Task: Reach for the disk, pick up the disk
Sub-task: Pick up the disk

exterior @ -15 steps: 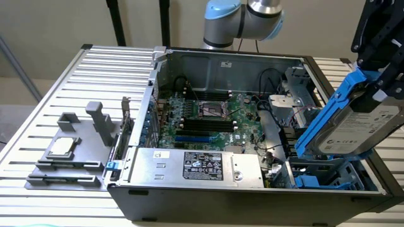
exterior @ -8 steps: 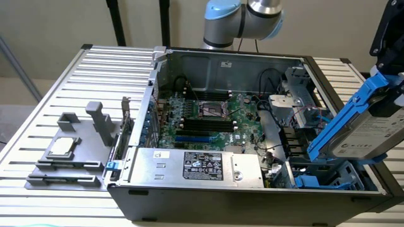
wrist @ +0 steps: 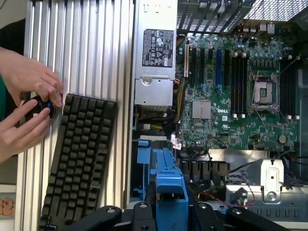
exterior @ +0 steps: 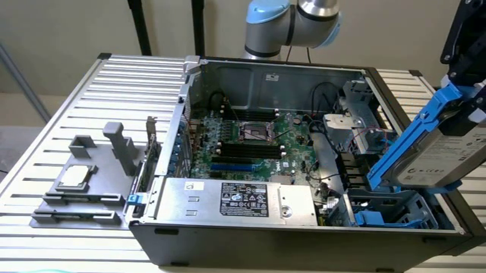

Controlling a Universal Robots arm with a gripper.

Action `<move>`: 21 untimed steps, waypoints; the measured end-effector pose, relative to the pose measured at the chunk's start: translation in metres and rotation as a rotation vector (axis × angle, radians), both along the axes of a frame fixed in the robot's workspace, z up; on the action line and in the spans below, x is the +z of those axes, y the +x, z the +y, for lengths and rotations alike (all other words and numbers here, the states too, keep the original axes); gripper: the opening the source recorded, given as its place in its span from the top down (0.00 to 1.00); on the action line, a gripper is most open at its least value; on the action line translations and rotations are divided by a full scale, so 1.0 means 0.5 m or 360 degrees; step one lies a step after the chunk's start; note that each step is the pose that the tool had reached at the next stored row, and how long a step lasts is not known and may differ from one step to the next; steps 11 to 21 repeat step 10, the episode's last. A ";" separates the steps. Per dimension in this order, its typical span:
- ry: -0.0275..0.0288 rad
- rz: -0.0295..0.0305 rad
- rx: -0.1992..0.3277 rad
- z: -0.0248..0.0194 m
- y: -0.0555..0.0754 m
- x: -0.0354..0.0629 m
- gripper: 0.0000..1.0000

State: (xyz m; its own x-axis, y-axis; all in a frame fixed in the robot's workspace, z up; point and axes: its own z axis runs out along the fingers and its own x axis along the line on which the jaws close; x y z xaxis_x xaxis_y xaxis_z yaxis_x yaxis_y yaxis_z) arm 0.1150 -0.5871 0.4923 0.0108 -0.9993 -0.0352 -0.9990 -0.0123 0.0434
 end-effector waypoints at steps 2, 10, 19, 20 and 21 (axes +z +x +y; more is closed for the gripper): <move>0.00000 -0.00001 0.0000 0.0041 -0.001 0.000 0.67; -0.00002 -0.00004 0.0000 0.0048 -0.001 0.000 0.67; -0.00002 -0.00004 0.0000 0.0048 -0.001 0.000 0.67; -0.00002 -0.00004 0.0000 0.0048 -0.001 0.000 0.67; -0.00002 -0.00004 0.0000 0.0048 -0.001 0.000 0.67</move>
